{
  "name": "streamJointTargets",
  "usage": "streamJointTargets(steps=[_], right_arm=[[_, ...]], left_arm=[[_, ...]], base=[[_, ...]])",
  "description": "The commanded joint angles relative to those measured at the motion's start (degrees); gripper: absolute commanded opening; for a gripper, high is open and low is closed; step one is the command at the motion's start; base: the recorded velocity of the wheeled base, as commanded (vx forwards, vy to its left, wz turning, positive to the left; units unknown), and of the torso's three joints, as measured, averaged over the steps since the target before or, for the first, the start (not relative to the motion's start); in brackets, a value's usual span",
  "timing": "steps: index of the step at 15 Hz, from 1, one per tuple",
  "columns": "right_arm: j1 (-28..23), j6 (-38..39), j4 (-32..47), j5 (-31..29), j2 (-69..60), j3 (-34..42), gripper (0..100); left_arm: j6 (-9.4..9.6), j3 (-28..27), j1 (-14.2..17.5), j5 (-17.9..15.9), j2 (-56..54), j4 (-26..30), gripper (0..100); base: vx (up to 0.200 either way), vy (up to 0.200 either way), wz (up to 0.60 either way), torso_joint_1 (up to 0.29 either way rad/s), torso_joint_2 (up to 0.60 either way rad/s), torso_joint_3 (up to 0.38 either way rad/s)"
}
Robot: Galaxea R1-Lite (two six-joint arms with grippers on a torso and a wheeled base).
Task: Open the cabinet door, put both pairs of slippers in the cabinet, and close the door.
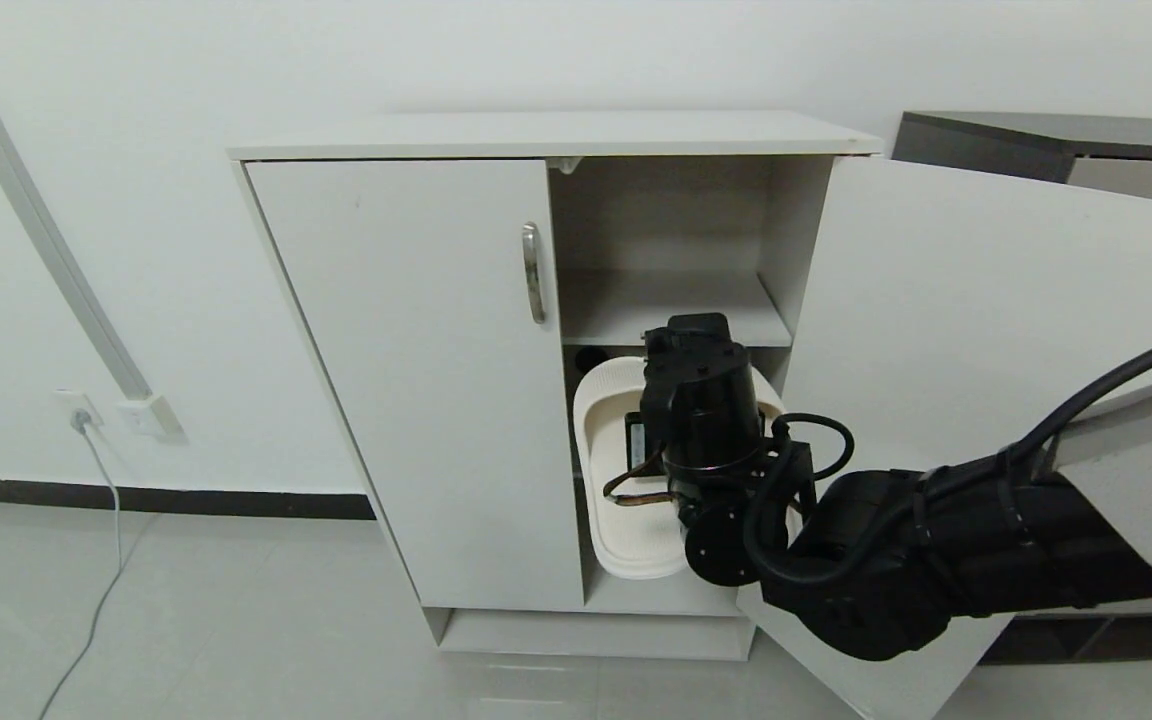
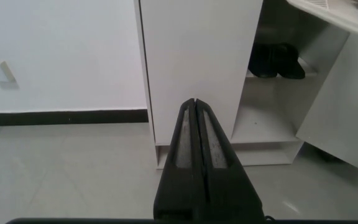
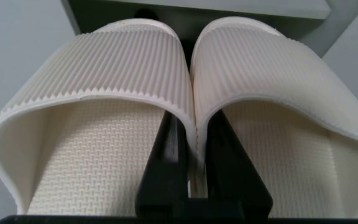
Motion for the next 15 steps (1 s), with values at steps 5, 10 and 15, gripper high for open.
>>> streamJointTargets(steps=[5, 10, 15], right_arm=[[-0.38, -2.36, -0.12, -1.01, -2.50, -0.36, 0], [-1.18, -2.80, -0.21, -1.01, -2.59, -1.42, 0], [-1.44, -2.80, -0.21, -1.01, -2.77, -1.33, 0]], left_arm=[[0.00, 0.01, 0.02, 0.03, 0.07, -0.01, 0], [0.00, 0.01, 0.02, -0.06, 0.07, -0.01, 0], [0.00, 0.01, 0.02, -0.06, 0.07, -0.01, 0]], base=[[0.000, 0.000, 0.00, 0.000, 0.00, 0.000], [0.080, 0.000, 0.00, 0.002, 0.00, 0.001], [0.200, 0.000, 0.00, 0.005, 0.00, 0.003]])
